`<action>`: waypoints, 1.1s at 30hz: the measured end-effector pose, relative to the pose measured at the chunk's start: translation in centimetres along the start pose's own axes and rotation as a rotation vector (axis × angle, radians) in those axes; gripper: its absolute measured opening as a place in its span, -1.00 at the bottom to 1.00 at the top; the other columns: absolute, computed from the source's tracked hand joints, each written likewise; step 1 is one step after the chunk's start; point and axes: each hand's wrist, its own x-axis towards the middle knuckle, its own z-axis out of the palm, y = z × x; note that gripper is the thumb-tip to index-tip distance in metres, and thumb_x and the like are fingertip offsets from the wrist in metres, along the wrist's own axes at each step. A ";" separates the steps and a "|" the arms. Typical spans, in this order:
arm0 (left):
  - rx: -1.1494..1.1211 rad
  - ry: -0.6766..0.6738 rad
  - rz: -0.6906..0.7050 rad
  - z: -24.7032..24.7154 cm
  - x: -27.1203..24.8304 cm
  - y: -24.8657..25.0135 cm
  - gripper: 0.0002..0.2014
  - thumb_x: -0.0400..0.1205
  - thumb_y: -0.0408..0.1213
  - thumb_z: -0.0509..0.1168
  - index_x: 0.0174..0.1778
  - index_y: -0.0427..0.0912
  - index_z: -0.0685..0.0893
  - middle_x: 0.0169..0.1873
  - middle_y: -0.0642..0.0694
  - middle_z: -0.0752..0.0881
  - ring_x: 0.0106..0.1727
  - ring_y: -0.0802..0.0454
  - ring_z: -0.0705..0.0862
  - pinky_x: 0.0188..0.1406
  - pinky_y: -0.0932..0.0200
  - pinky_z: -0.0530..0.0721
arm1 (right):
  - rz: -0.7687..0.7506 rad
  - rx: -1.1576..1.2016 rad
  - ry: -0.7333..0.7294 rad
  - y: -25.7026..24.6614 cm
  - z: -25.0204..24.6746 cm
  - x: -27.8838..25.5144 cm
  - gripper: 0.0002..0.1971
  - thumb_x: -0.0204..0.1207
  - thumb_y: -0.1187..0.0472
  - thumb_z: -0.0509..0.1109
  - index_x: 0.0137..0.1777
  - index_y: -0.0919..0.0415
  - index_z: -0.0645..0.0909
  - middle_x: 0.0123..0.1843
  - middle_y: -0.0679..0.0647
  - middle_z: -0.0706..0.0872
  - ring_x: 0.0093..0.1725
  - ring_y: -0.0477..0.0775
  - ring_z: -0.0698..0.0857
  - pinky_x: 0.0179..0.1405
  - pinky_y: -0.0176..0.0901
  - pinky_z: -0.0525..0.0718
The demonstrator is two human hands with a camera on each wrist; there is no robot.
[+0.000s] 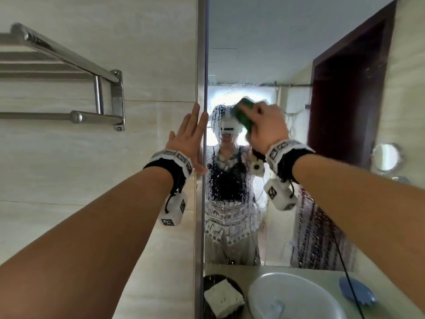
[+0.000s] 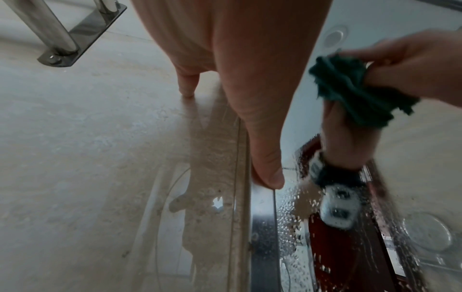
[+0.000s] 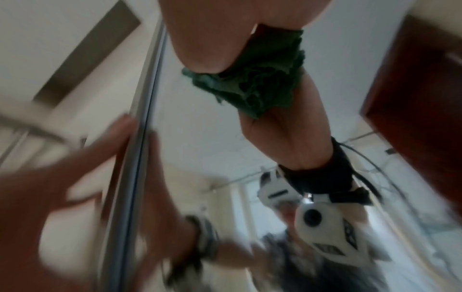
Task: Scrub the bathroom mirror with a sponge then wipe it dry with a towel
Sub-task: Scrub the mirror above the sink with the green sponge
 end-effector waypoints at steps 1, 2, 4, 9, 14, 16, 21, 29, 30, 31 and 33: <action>-0.004 -0.006 0.006 0.0 0.0 0.0 0.61 0.10 0.09 0.73 0.65 0.04 -0.52 0.58 0.06 -0.64 0.69 -0.06 -0.42 0.52 -0.54 0.06 | 0.128 0.009 0.046 0.1 -0.5 1.6 -0.42 0.57 0.23 0.27 0.57 -0.17 0.36 0.26 0.14 0.52 0.22 0.19 0.47 0.31 0.06 0.55; -0.008 -0.009 0.008 0.0 0.0 -0.1 0.60 0.11 0.09 0.73 0.65 0.05 -0.52 0.57 0.06 -0.64 0.68 -0.05 -0.42 0.52 -0.55 0.04 | 0.233 0.014 0.065 0.1 -1.0 3.2 -0.35 0.56 0.31 0.28 0.62 -0.15 0.30 0.32 0.15 0.46 0.27 0.18 0.43 0.33 -0.01 0.51; -0.005 -0.006 0.006 0.1 0.0 -0.2 0.60 0.11 0.10 0.73 0.65 0.05 -0.53 0.56 0.07 -0.65 0.68 -0.04 -0.43 0.51 -0.56 0.02 | 0.324 -0.013 0.053 -0.3 -1.4 5.6 -0.25 0.51 0.38 0.29 0.67 -0.11 0.21 0.39 0.16 0.38 0.32 0.21 0.38 0.30 -0.04 0.46; 0.014 -0.004 -0.005 0.2 0.2 -0.3 0.61 0.11 0.14 0.71 0.65 0.02 -0.52 0.59 0.05 -0.62 0.69 -0.05 -0.40 0.52 -0.53 0.02 | 0.127 -0.093 -0.048 -2.0 0.7 5.3 -0.23 0.47 0.26 0.39 0.65 -0.19 0.22 0.35 0.11 0.42 0.30 0.22 0.39 0.29 0.04 0.49; 0.025 -0.017 -0.018 0.0 -0.1 -0.1 0.61 0.11 0.08 0.73 0.65 -0.05 -0.52 0.61 0.01 -0.58 0.70 -0.08 -0.37 0.57 -0.46 0.02 | -0.201 -0.166 -0.169 -3.6 3.6 -0.3 -0.29 0.47 0.16 0.48 0.58 -0.25 0.33 0.24 -0.02 0.53 0.21 0.12 0.45 0.30 0.07 0.53; 0.049 -0.016 -0.002 -0.2 -0.3 -0.3 0.60 0.12 0.06 0.73 0.66 -0.07 -0.51 0.61 -0.01 -0.58 0.71 -0.10 -0.33 0.58 -0.43 0.08 | -0.294 -0.151 -0.206 -3.9 4.6 -2.7 -0.36 0.48 0.19 0.47 0.54 -0.19 0.43 0.19 -0.03 0.57 0.21 0.12 0.48 0.30 0.09 0.55; 0.058 -0.007 -0.003 -0.2 -0.5 -0.4 0.60 0.12 0.06 0.73 0.66 -0.05 -0.50 0.61 0.00 -0.58 0.72 -0.09 -0.32 0.59 -0.42 0.09 | -0.580 -0.151 -0.331 -1.9 5.0 -3.4 -0.46 0.45 0.29 0.36 0.43 -0.13 0.59 0.05 -0.05 0.55 0.18 0.20 0.54 0.27 0.20 0.56; 0.042 -0.019 -0.013 -0.1 -0.6 -0.2 0.58 0.15 0.02 0.73 0.67 -0.06 -0.50 0.62 0.00 -0.56 0.71 -0.08 -0.35 0.56 -0.48 0.03 | 0.047 0.070 -0.017 -3.8 1.6 4.6 -0.29 0.37 0.40 0.45 0.52 0.00 0.37 0.34 0.01 0.54 0.28 0.14 0.50 0.11 -0.04 0.62; 0.039 -0.020 -0.016 -0.1 -0.6 -0.1 0.57 0.16 0.01 0.73 0.67 -0.06 -0.49 0.63 -0.01 -0.55 0.71 -0.08 -0.35 0.56 -0.50 0.03 | 0.064 0.055 0.022 -4.1 1.5 5.6 -0.31 0.37 0.41 0.42 0.51 0.03 0.39 0.37 0.03 0.52 0.30 0.15 0.48 -0.02 -0.06 0.59; 0.035 -0.016 -0.016 -0.2 -0.6 -0.1 0.56 0.17 -0.01 0.73 0.67 -0.06 -0.49 0.63 -0.01 -0.54 0.71 -0.09 -0.35 0.57 -0.50 0.04 | 0.074 0.042 0.054 -4.3 1.7 6.3 -0.33 0.37 0.42 0.40 0.50 0.04 0.42 0.38 0.03 0.51 0.31 0.15 0.47 -0.13 -0.11 0.52; 0.027 -0.016 -0.014 -0.2 -0.6 -0.2 0.57 0.15 -0.03 0.73 0.67 -0.05 -0.48 0.63 -0.01 -0.54 0.71 -0.09 -0.35 0.57 -0.51 0.04 | 0.062 0.045 0.095 -5.0 2.4 6.4 -0.39 0.39 0.43 0.33 0.46 0.08 0.48 0.38 0.05 0.52 0.30 0.18 0.48 -0.18 -0.15 0.44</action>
